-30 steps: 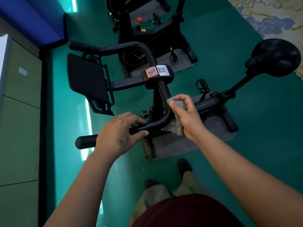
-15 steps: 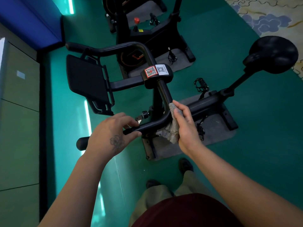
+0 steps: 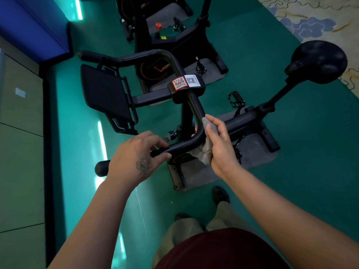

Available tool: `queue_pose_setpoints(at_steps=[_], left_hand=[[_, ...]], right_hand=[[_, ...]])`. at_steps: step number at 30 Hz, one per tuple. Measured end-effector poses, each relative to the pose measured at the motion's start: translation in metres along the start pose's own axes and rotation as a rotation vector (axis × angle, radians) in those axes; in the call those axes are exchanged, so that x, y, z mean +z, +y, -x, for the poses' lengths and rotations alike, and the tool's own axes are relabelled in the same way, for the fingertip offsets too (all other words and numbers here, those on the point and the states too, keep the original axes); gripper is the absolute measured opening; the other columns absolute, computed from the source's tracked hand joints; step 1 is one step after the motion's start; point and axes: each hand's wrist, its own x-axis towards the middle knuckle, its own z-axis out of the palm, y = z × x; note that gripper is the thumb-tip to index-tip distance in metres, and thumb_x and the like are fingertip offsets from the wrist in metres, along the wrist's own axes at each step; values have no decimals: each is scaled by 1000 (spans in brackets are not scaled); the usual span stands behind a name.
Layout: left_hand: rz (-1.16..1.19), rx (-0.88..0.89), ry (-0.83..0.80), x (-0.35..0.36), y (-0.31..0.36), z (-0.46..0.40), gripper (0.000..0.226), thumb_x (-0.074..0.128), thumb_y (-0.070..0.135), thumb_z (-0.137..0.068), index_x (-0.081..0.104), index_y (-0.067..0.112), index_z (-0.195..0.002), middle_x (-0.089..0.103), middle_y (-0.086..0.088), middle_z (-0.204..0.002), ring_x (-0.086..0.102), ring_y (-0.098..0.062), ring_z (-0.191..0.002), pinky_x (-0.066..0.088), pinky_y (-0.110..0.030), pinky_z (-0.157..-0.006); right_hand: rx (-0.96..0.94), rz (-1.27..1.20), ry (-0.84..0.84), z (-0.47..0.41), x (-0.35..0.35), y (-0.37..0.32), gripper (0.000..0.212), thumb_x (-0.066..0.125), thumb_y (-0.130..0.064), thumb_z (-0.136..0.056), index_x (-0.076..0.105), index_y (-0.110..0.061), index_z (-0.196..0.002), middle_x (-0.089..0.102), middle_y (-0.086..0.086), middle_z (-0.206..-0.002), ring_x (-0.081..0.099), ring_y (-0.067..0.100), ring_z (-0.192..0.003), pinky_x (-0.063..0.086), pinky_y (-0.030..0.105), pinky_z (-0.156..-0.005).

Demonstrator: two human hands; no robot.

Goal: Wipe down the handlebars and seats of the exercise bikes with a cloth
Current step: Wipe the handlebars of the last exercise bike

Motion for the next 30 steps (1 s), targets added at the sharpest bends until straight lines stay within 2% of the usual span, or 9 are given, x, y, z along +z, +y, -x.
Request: queue_pose_setpoints(at_steps=[3, 8, 11, 15, 19, 21, 24, 28, 30], left_hand=[[-16, 9, 16, 1, 1, 0, 22, 79, 56, -87, 74, 40, -100, 60, 23, -93, 62, -3, -78, 55, -34, -73], [-11, 27, 1, 0, -1, 1, 22, 79, 54, -88, 76, 40, -105, 62, 21, -97, 64, -7, -85, 53, -33, -73], [-11, 34, -40, -6, -3, 3, 21, 81, 47, -89, 76, 41, -109, 62, 22, -99, 65, -8, -85, 54, -35, -74], [-69, 64, -50, -19, -10, 11, 24, 84, 44, -86, 75, 43, -109, 63, 22, -98, 67, -8, -89, 55, -36, -73], [-166, 73, -4, -32, -18, 22, 26, 86, 46, -82, 74, 45, -105, 65, 23, -94, 66, -8, -84, 46, -31, -67], [-160, 47, 15, -38, -27, 27, 27, 88, 46, -80, 75, 45, -103, 67, 23, -93, 65, -9, -80, 46, -31, -67], [-84, -21, -3, -42, -44, 35, 26, 88, 53, -77, 75, 47, -99, 66, 24, -92, 66, -8, -81, 52, -35, -70], [70, -43, -2, -37, -51, 42, 24, 89, 49, -78, 76, 43, -97, 66, 20, -92, 64, -7, -81, 54, -40, -74], [77, -37, 16, -36, -50, 43, 23, 90, 47, -78, 77, 41, -96, 67, 19, -92, 63, -7, -80, 54, -38, -74]], right_hand=[[0, -29, -1, 14, 1, 10, 27, 61, -34, -101, 69, -40, -127, 62, 9, -145, 59, 30, -136, 44, 58, -117], [9, -28, 17, 14, -4, -1, 25, 55, -20, -110, 66, -29, -130, 68, 10, -136, 66, 31, -126, 52, 58, -109], [-22, 17, 37, 7, -6, -9, 24, 57, -25, -108, 69, -32, -127, 68, 6, -136, 65, 29, -128, 50, 56, -112], [-75, 90, 18, 14, 2, -1, 28, 61, -35, -101, 71, -35, -127, 60, -9, -144, 57, 16, -137, 43, 48, -120], [-114, 138, -23, 28, 3, 12, 24, 58, -29, -107, 69, -39, -126, 61, -27, -135, 54, 8, -137, 41, 45, -122], [-126, 242, -68, 28, -3, 7, 26, 57, -26, -109, 68, -41, -126, 61, -28, -134, 56, 3, -133, 46, 37, -117], [-134, 402, -158, 21, -20, -11, 29, 58, -19, -108, 65, -38, -128, 61, -35, -124, 61, -5, -117, 54, 23, -99], [-90, 335, -107, 12, -40, -20, 34, 65, -14, -104, 56, -38, -126, 62, -5, -130, 68, 20, -112, 62, 44, -92], [-89, 268, -75, 15, -39, -17, 32, 64, -12, -104, 49, -33, -123, 58, -2, -132, 66, 19, -111, 62, 45, -91]])
